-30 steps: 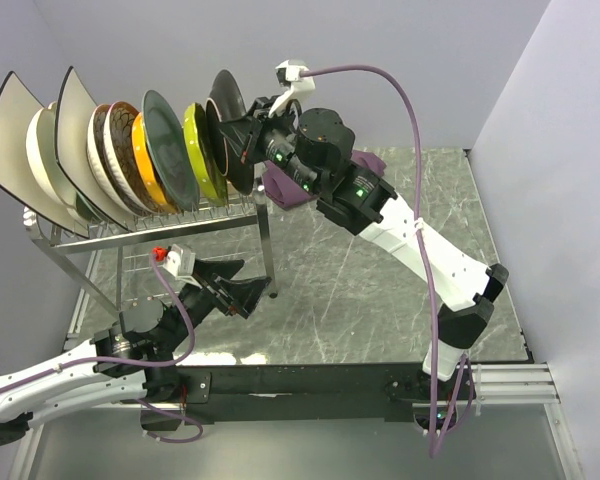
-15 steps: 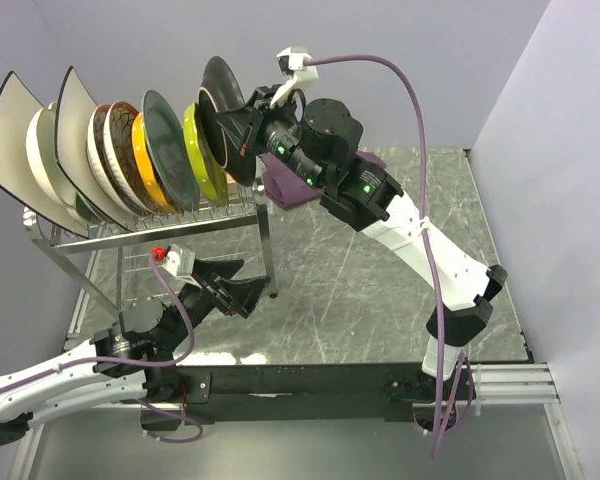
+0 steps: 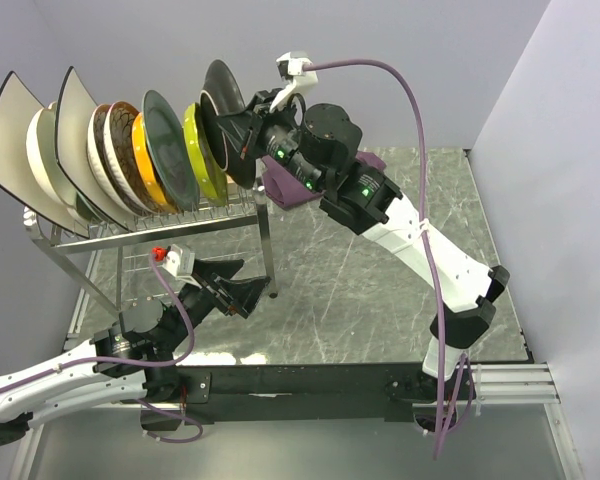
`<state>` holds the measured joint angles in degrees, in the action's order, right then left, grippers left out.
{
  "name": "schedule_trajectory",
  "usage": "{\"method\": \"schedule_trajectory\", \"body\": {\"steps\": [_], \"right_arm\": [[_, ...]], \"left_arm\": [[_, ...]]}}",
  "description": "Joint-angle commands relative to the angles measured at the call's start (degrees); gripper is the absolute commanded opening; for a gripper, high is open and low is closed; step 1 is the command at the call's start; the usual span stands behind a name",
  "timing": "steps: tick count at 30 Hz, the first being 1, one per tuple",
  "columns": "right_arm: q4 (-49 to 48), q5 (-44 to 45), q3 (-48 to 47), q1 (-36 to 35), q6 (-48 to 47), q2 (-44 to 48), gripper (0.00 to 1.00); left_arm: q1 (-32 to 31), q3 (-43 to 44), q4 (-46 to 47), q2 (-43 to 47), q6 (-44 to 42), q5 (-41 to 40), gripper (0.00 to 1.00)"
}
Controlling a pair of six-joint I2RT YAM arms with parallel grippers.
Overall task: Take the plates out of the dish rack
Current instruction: Unload the plate from the dish rack.
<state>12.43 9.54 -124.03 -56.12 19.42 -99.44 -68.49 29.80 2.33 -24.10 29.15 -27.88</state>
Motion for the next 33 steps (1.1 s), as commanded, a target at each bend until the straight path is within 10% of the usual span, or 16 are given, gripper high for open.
{"method": "schedule_trajectory", "body": {"steps": [1,33], "right_arm": [[-13.48,0.04,-0.95,-0.04,-2.54,6.71,0.00],[-17.61,-1.28,-1.48,-0.04,-4.48,9.35,0.00]], "left_arm": [[-0.24,0.34,1.54,-0.07,-0.93,-0.51,1.00],[-0.33,0.26,1.45,0.28,-0.85,-0.25,0.99]]}}
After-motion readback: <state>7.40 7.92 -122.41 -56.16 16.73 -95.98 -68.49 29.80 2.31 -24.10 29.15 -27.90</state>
